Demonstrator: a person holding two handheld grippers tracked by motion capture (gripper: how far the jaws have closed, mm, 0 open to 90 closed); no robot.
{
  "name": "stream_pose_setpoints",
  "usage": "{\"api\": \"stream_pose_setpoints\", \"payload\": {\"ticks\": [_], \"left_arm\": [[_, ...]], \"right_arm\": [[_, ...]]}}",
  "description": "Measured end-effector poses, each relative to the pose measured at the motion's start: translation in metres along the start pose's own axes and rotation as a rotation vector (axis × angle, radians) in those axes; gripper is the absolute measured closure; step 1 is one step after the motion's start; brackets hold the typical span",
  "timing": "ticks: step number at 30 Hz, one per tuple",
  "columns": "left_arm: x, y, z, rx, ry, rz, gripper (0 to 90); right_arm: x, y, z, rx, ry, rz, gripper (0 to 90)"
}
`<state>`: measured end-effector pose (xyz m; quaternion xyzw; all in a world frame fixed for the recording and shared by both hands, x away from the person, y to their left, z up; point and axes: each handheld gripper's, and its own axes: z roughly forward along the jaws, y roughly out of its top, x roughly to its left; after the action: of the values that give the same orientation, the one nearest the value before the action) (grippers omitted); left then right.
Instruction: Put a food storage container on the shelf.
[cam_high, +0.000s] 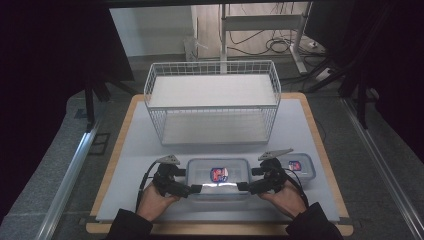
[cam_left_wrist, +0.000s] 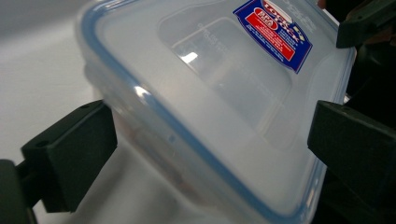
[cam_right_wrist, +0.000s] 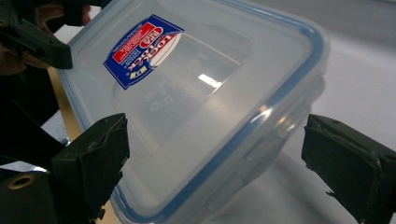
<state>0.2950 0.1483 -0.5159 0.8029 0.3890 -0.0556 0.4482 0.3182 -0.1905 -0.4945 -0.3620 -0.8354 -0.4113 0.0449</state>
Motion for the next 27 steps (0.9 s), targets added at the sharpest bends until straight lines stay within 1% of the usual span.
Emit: {"api": "stream_pose_setpoints", "payload": {"ticks": [1,3,5,7,8,9,11,12,15,18,20,23,24,25,26,27], "left_arm": [[0.001,0.001,0.001,0.006,-0.005,-0.012,0.9],[0.002,0.001,0.001,0.009,-0.013,-0.018,0.7],[0.001,0.001,-0.002,0.020,-0.009,-0.019,3.1],[-0.003,0.001,-0.004,0.027,0.005,-0.011,4.9],[-0.005,0.000,-0.004,0.023,0.009,-0.011,5.4],[-0.007,-0.001,-0.007,0.021,0.019,0.003,7.3],[-0.008,-0.001,-0.008,0.014,0.022,-0.004,8.8],[-0.010,-0.003,-0.010,0.007,0.024,0.004,10.6],[-0.014,-0.008,-0.014,-0.004,0.025,0.002,15.0],[-0.019,-0.015,-0.017,-0.007,0.022,0.004,19.2],[-0.021,-0.019,-0.019,-0.013,0.023,-0.001,22.0],[-0.024,-0.023,-0.022,-0.031,0.024,-0.012,25.2],[-0.023,-0.024,-0.023,-0.042,0.020,-0.022,27.2],[-0.021,-0.026,-0.025,-0.070,0.005,-0.046,29.5],[-0.019,-0.027,-0.026,-0.080,-0.006,-0.058,33.0],[-0.018,-0.028,-0.027,-0.091,-0.017,-0.070,34.3]], "right_arm": [[0.000,0.000,0.001,0.006,0.007,0.012,7.1],[-0.003,0.000,0.003,0.017,0.031,0.037,8.4],[-0.005,0.000,0.005,0.031,0.066,0.065,8.9],[-0.004,0.000,0.004,0.038,0.065,0.074,10.5],[-0.004,0.000,0.002,0.035,0.060,0.075,12.6],[-0.003,0.000,0.000,0.041,0.062,0.071,14.9],[-0.002,-0.001,-0.001,0.043,0.062,0.070,15.7],[0.000,-0.002,-0.003,0.044,0.059,0.068,16.4],[0.004,-0.005,-0.007,0.045,0.051,0.058,20.2],[0.005,-0.011,-0.013,0.017,0.065,0.076,28.2],[0.005,-0.013,-0.018,0.000,0.075,0.084,33.1],[0.004,-0.014,-0.020,-0.010,0.084,0.092,36.4],[0.003,-0.015,-0.021,-0.013,0.086,0.098,38.8],[0.003,-0.015,-0.022,-0.018,0.093,0.100,40.1],[0.002,-0.017,-0.024,-0.024,0.103,0.106,41.6],[0.002,-0.017,-0.024,-0.028,0.105,0.110,41.9]]}}
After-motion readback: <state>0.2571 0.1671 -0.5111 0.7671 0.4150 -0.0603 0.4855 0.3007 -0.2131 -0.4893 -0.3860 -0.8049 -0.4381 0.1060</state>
